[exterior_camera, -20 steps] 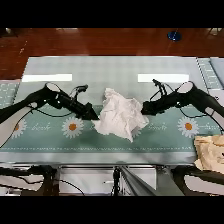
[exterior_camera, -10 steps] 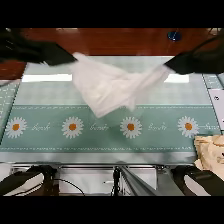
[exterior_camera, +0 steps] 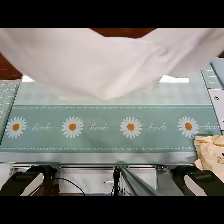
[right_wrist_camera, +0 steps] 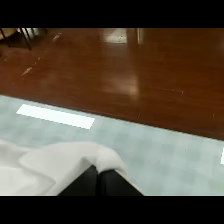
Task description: Fold the shirts.
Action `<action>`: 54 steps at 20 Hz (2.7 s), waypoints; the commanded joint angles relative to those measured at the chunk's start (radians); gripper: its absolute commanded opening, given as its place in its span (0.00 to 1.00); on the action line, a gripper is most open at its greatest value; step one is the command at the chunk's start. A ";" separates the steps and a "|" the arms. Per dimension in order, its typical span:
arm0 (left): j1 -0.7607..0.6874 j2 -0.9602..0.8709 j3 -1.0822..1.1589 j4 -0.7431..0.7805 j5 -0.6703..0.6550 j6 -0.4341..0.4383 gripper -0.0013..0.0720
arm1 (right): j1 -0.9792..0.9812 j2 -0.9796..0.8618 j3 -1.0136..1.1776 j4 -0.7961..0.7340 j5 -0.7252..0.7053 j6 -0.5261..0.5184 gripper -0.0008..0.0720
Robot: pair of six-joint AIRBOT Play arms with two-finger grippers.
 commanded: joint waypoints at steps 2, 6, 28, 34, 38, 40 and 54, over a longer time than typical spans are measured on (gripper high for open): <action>0.001 0.048 0.019 0.031 -0.241 -0.173 0.06 | 0.001 0.005 0.079 -0.025 0.308 0.090 0.03; 0.000 0.048 -0.016 0.085 -0.340 -0.251 0.06 | 0.002 -0.036 0.067 -0.097 0.548 0.103 0.03; -0.047 -0.373 -0.932 0.130 0.622 0.044 0.06 | 0.001 -0.554 -0.538 -0.287 -0.299 -0.042 0.03; -0.047 -0.502 -0.933 0.130 0.741 0.043 0.06 | 0.001 -0.601 -0.538 -0.289 -0.446 -0.028 0.03; -0.062 -0.565 -0.933 0.130 0.715 0.043 0.06 | 0.001 -0.654 -0.538 -0.286 -0.410 -0.028 0.03; -0.073 -0.570 -0.932 0.129 0.715 0.043 0.19 | 0.001 -0.660 -0.538 -0.289 -0.412 -0.028 0.03; 0.248 -0.345 -0.895 0.249 -0.056 0.167 0.64 | 0.001 -0.659 -0.538 -0.397 -0.309 -0.030 0.03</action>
